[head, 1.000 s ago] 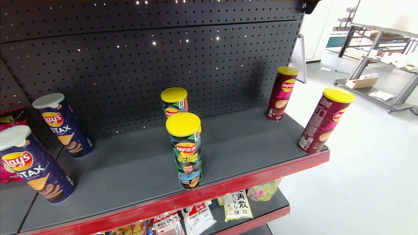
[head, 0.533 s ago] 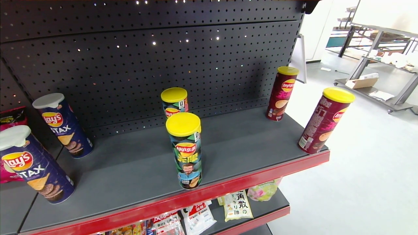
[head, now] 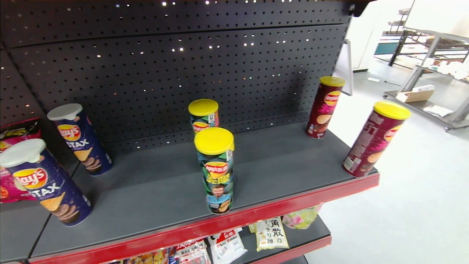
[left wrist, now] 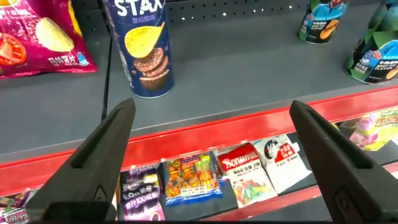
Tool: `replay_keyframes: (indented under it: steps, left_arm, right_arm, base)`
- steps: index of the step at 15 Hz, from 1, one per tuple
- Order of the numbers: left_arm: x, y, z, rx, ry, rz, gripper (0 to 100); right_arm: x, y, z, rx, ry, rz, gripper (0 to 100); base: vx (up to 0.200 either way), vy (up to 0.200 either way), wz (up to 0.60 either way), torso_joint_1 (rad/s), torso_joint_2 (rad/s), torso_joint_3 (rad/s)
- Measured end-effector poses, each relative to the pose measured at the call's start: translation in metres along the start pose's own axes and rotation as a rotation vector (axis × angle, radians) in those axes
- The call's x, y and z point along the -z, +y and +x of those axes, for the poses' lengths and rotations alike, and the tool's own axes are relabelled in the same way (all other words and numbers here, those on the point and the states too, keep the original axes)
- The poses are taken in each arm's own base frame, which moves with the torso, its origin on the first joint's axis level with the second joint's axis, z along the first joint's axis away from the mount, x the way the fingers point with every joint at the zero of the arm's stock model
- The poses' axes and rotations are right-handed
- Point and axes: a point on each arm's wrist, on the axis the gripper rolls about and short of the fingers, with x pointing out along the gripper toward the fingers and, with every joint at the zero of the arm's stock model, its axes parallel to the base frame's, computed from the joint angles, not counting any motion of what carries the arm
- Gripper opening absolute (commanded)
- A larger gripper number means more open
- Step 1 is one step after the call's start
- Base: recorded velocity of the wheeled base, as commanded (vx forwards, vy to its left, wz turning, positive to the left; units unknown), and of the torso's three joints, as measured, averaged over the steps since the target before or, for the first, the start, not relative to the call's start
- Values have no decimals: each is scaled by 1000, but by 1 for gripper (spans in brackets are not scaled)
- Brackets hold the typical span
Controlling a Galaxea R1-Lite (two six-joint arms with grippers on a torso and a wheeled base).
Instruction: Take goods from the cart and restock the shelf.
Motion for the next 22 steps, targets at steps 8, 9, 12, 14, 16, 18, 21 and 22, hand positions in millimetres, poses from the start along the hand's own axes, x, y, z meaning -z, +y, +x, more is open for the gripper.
replay_keyframes:
  steps: [8, 9, 12, 14, 16, 18, 21, 22]
  left_arm:
    - [0, 0, 0, 0, 2, 0, 100]
    - [0, 0, 0, -1, 1, 0, 100]
    - [0, 0, 0, 0, 1, 0, 100]
    - [0, 0, 0, 1, 3, 0, 100]
    - [0, 0, 0, 1, 3, 0, 100]
    - [0, 0, 0, 0, 3, 0, 100]
    - [0, 0, 0, 0, 3, 0, 100]
    - [0, 0, 0, 0, 3, 0, 100]
  right_arm:
    - [0, 0, 0, -1, 0, 2, 100]
    - [0, 0, 0, -1, 0, 2, 100]
    - [0, 0, 0, -1, 0, 0, 100]
    - [0, 0, 0, 0, 0, 0, 100]
    - [0, 0, 0, -1, 0, 1, 100]
    - [0, 0, 0, 1, 0, 3, 100]
    - [-4, -1, -1, 24, -20, 42, 100]
    - [-14, -1, -3, 27, -60, 61, 100]
  base:
    - [0, 0, 300, 3, 1, 1]
    - [0, 0, 0, 0, 0, 0]
    - [0, 0, 0, 0, 0, 0]
    - [0, 0, 0, 0, 0, 0]
    - [0, 0, 0, 0, 0, 0]
    - [0, 0, 0, 0, 0, 0]
    - [0, 0, 0, 0, 0, 0]
    - [0, 0, 0, 0, 0, 0]
